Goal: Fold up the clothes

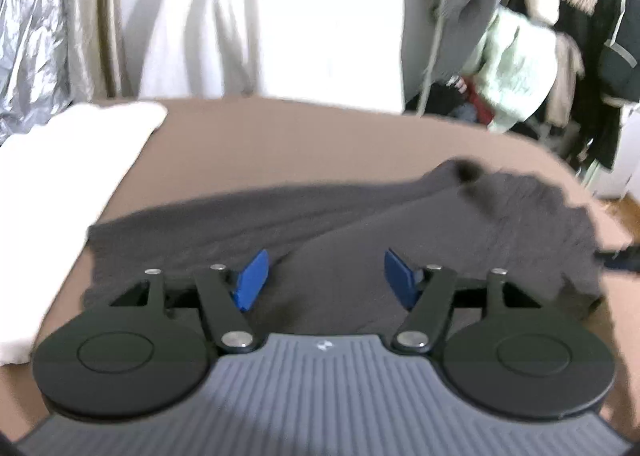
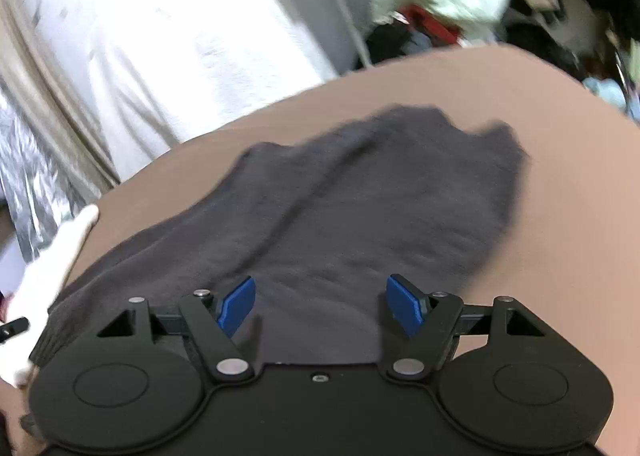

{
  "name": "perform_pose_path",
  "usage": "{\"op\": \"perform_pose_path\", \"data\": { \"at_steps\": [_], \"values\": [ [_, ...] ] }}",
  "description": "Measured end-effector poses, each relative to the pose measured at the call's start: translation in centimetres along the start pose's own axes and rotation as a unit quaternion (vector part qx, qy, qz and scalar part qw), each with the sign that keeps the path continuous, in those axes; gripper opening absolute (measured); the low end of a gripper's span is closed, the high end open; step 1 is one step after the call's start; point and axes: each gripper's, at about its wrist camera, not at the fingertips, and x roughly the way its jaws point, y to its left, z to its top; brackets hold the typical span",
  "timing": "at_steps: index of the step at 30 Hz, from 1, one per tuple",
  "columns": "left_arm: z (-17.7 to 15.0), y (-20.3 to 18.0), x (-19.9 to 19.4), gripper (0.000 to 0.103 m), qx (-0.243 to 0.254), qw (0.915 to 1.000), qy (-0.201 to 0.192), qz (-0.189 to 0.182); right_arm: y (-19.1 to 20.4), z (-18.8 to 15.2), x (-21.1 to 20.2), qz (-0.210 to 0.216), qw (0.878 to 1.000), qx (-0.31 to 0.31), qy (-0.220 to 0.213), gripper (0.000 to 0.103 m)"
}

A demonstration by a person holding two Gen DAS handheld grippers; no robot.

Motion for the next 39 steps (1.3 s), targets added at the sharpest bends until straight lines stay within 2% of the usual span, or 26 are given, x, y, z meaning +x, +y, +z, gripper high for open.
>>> {"op": "perform_pose_path", "data": {
  "at_steps": [3, 4, 8, 11, 13, 15, 16, 17, 18, 19, 22, 24, 26, 28, 29, 30, 31, 32, 33, 35, 36, 37, 39],
  "values": [
    [0.6, -3.1, -0.5, 0.065, -0.002, 0.9996, -0.008, -0.028, -3.6, -0.7, 0.0, -0.008, 0.999, 0.039, -0.003, 0.077],
    [0.7, -4.3, 0.1, 0.065, -0.001, 0.9992, 0.000, -0.041, -4.5, -0.6, 0.3, 0.000, 0.998, 0.056, -0.001, 0.077],
    [0.6, -9.5, 4.8, 0.065, 0.010, 0.9955, 0.048, -0.081, -7.2, 0.3, 2.7, 0.032, 0.994, 0.104, 0.007, 0.078],
    [0.4, -12.1, 9.4, 0.065, -0.008, 0.9907, 0.092, -0.099, -8.5, 1.5, 4.6, 0.033, 0.992, 0.123, 0.013, 0.080],
    [-0.4, -13.1, 12.1, 0.065, -0.037, 0.9863, 0.135, -0.087, -9.2, 2.6, 5.9, 0.037, 0.991, 0.125, 0.010, 0.081],
    [-1.8, -12.6, 14.4, 0.065, -0.079, 0.9777, 0.182, -0.068, -9.2, 3.1, 6.7, 0.045, 0.991, 0.122, -0.003, 0.082],
    [-2.2, -12.3, 14.8, 0.065, -0.094, 0.9753, 0.188, -0.067, -9.2, 3.2, 7.0, 0.050, 0.991, 0.120, -0.011, 0.081],
    [-2.5, -11.9, 14.8, 0.065, -0.105, 0.9747, 0.184, -0.071, -8.9, 3.3, 7.4, 0.055, 0.992, 0.110, -0.018, 0.076],
    [-2.7, -11.4, 14.8, 0.065, -0.117, 0.9739, 0.180, -0.074, -8.5, 3.3, 7.7, 0.051, 0.994, 0.092, -0.024, 0.046],
    [-2.6, -11.1, 14.5, 0.065, -0.120, 0.9743, 0.175, -0.075, -8.0, 3.3, 8.0, 0.041, 0.996, 0.074, -0.029, 0.031],
    [-1.6, -10.4, 12.9, 0.065, -0.117, 0.9771, 0.161, -0.075, -5.9, 3.1, 7.7, 0.005, 0.998, 0.022, -0.051, 0.026],
    [-0.6, -9.7, 11.2, 0.065, -0.108, 0.9826, 0.134, -0.071, -2.9, 3.2, 6.7, -0.031, 0.996, -0.043, -0.076, 0.026],
    [0.5, -8.5, 9.5, 0.065, -0.114, 0.9851, 0.107, -0.071, 1.1, 3.2, 5.5, -0.065, 0.982, -0.138, -0.108, 0.025],
    [1.4, -6.6, 7.9, 0.065, -0.122, 0.9876, 0.082, -0.054, 6.3, 2.7, 4.5, -0.076, 0.952, -0.262, -0.142, 0.024],
    [1.8, -5.7, 7.1, 0.065, -0.125, 0.9886, 0.070, -0.045, 8.7, 2.3, 4.0, -0.065, 0.937, -0.307, -0.152, 0.023],
    [2.0, -4.9, 6.3, 0.065, -0.128, 0.9896, 0.057, -0.033, 10.7, 1.9, 3.3, -0.026, 0.936, -0.320, -0.146, 0.023],
    [2.0, -4.0, 5.6, 0.065, -0.134, 0.9896, 0.047, -0.024, 12.3, 1.4, 2.5, 0.039, 0.943, -0.308, -0.125, 0.023],
    [1.8, -3.2, 4.9, 0.065, -0.142, 0.9890, 0.037, -0.015, 13.6, 0.6, 2.1, 0.099, 0.943, -0.301, -0.101, 0.022],
    [1.6, -2.4, 4.3, 0.065, -0.151, 0.9882, 0.028, -0.007, 15.2, -1.0, 1.9, 0.138, 0.930, -0.331, -0.079, 0.021],
    [0.6, -0.7, 3.2, 0.065, -0.169, 0.9852, 0.028, -0.005, 17.7, -5.2, 2.9, 0.155, 0.894, -0.418, -0.039, 0.021],
    [-0.1, -0.2, 3.1, 0.065, -0.174, 0.9842, 0.032, -0.004, 18.4, -6.9, 4.0, 0.150, 0.883, -0.445, -0.018, 0.021],
    [-0.8, 0.2, 3.3, 0.065, -0.177, 0.9835, 0.038, -0.004, 18.9, -8.6, 5.2, 0.142, 0.872, -0.468, 0.002, 0.021],
    [-2.0, 0.5, 4.0, 0.065, -0.180, 0.9824, 0.051, 0.000, 19.3, -10.8, 6.5, 0.128, 0.865, -0.485, 0.014, 0.021]
  ]
}}
